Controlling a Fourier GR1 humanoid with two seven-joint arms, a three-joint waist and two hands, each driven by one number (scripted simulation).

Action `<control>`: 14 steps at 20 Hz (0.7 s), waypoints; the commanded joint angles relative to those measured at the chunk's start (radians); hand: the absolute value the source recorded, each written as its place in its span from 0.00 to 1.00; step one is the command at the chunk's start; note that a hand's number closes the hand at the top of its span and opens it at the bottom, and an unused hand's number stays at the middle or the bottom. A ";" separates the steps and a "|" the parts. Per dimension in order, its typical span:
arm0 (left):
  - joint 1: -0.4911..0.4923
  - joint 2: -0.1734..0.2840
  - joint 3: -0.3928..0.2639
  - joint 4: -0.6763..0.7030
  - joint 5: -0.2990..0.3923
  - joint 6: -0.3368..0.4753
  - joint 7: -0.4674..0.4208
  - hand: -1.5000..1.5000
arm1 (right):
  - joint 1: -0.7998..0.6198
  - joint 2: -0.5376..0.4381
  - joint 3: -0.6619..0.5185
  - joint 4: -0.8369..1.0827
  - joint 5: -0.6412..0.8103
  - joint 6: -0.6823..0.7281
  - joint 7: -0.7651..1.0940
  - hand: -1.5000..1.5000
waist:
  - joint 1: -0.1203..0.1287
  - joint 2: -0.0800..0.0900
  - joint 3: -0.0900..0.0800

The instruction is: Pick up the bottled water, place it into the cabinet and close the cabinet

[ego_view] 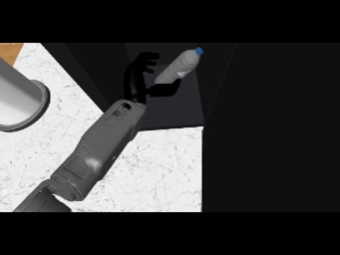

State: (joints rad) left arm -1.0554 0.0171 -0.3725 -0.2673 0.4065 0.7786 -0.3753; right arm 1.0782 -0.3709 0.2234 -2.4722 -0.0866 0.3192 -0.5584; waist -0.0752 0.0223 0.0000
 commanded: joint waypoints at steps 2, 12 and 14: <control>-0.085 -0.007 -0.002 0.110 -0.038 0.080 0.009 0.00 | 0.023 0.003 0.014 -0.111 -0.082 -0.004 0.074 0.00 | -0.002 0.008 -0.002; -0.038 0.002 0.181 -0.093 0.105 -0.122 -0.295 1.00 | -0.020 0.013 0.001 -0.028 -0.071 0.030 0.017 0.00 | 0.025 0.004 -0.004; -0.042 -0.016 0.192 -0.114 0.124 -0.221 -0.322 1.00 | -0.027 0.002 -0.021 -0.039 -0.079 0.033 0.026 0.00 | 0.019 0.004 -0.003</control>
State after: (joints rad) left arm -1.1178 0.0103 -0.2303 -0.3144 0.4832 0.6867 -0.5989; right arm 1.0570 -0.3606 0.2249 -2.4655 -0.0991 0.3469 -0.5572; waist -0.0644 0.0275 -0.0034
